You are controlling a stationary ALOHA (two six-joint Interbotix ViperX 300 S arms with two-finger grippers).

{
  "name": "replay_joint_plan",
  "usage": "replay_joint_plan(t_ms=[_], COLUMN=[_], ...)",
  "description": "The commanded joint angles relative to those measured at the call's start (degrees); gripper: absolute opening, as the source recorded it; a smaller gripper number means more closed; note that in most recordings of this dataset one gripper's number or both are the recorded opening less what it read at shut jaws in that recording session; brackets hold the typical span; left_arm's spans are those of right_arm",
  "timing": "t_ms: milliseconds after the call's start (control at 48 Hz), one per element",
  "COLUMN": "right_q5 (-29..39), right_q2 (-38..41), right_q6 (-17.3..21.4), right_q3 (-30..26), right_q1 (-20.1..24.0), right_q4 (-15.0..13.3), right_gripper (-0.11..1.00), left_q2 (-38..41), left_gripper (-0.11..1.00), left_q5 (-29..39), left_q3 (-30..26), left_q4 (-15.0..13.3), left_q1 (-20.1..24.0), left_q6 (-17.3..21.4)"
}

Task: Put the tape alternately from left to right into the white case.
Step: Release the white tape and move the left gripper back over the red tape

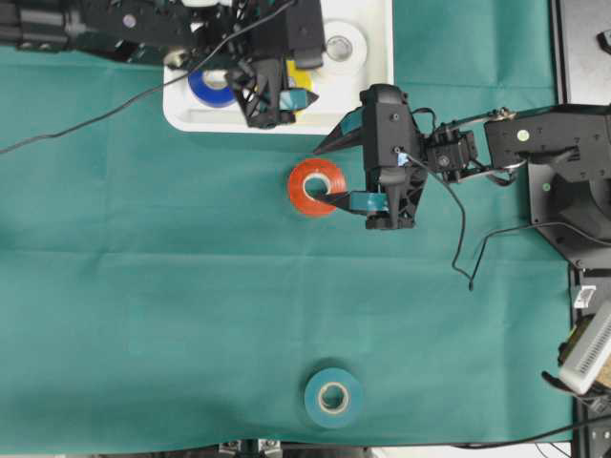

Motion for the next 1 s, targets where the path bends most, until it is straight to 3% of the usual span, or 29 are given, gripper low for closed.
replay_joint_plan(t_ms=[0, 980], right_q5=[-0.3, 0.0], right_q2=[-0.6, -0.6], right_q6=[0.1, 0.1], right_q3=[-0.7, -0.7], right_q1=[0.2, 0.2], right_q4=[-0.1, -0.1], right_gripper=[0.76, 0.76], left_q2=[-3.8, -17.8], left_gripper=[0.67, 0.66], left_q5=[-0.4, -0.5], left_q3=[0.9, 20.0], left_q4=[-0.1, -0.1], left_q1=[-1.0, -8.6], left_q6=[-0.1, -0.4])
